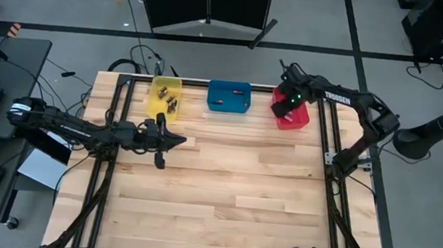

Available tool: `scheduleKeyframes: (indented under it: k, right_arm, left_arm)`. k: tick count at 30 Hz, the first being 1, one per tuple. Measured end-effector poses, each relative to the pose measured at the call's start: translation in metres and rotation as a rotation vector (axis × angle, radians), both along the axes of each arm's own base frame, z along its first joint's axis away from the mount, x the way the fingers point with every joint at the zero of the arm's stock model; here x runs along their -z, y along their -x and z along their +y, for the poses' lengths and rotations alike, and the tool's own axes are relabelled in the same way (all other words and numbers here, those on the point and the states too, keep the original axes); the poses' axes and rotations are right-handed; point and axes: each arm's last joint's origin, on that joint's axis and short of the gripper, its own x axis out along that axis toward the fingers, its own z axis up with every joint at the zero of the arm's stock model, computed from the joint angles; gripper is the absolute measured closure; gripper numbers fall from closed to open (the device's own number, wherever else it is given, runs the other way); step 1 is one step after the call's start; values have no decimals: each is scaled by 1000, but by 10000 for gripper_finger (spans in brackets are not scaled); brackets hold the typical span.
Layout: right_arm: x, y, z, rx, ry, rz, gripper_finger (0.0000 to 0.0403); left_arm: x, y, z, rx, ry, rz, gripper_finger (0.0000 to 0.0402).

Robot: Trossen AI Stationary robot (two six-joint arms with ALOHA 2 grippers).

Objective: Sort batteries
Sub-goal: Return to Home Position

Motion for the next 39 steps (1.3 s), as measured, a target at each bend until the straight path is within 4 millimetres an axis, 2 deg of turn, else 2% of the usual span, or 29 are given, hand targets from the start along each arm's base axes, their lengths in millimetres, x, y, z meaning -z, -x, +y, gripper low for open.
scheduleKeyframes:
  k: [2, 8, 13, 18, 25, 30, 35, 39]
  right_arm:
    - [-8, -6, 11, -77, 86, -55, 388]
    - [-18, -17, 56, -271, 260, -325, 393]
    - [-4, -16, 94, -480, 355, -527, 394]
    - [9, -9, 121, -584, 425, -653, 396]
    - [21, 16, 144, -652, 437, -832, 394]
    - [35, 33, 155, -667, 466, -903, 394]
    - [40, 44, 164, -718, 488, -1007, 395]
    - [43, 52, 169, -730, 490, -1027, 395]
  left_arm:
    - [0, 0, 1, -26, -4, 1, 382]
    - [-1, 0, 3, -43, -30, -3, 396]
    - [0, 0, 6, -34, -57, 9, 398]
    - [-3, 3, 6, -22, -88, 14, 399]
    - [-6, 17, 6, -11, -112, 32, 399]
    - [4, 29, 4, 56, -136, -14, 398]
    - [14, 39, 8, 24, -136, -42, 397]
    - [15, 44, 10, 48, -137, -37, 397]
